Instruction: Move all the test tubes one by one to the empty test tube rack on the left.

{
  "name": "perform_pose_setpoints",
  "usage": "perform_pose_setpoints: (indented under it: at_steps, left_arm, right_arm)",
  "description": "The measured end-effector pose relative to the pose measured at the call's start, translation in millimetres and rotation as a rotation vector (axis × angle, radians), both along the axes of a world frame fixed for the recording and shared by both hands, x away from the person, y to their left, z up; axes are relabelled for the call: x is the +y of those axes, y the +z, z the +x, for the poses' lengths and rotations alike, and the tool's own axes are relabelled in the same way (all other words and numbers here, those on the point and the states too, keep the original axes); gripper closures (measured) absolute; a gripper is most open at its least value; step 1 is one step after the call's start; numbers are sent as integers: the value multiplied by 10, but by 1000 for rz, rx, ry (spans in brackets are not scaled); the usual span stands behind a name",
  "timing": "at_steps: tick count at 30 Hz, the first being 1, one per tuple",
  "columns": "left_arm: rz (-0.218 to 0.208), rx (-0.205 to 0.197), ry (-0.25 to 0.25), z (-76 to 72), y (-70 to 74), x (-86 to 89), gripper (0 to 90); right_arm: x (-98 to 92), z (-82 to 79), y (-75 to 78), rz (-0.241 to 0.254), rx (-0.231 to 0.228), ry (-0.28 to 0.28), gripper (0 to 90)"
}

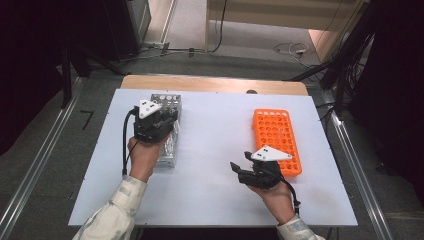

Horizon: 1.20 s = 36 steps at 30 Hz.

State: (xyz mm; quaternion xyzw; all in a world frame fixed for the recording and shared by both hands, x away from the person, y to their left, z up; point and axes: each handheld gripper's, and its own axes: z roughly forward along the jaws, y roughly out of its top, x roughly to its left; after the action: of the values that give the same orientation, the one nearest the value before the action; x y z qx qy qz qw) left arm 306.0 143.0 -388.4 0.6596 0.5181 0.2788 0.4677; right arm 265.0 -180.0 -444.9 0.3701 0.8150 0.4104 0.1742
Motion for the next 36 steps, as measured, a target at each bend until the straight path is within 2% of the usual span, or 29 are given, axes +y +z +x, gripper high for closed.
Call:
perform_pose_setpoints:
  at_steps: [6,14,22,28,31,36]
  left_arm:
    - [4,1,29,3,-10,74,749]
    - [35,9,49,10,-79,103,749]
    - [81,35,38,11,-226,53,748]
    - [96,66,28,2,-322,30,746]
    - [76,82,21,4,-348,40,718]
    - [45,69,20,-14,-325,54,652]
  right_arm:
    - [1,0,2,2,2,-2,364]
    - [1,2,-1,1,2,-1,364]
    - [6,-2,-9,-2,6,0,364]
    - [10,-2,-15,-5,7,1,365]
    - [11,1,-21,-5,7,2,365]
    - [0,3,-12,0,7,-6,365]
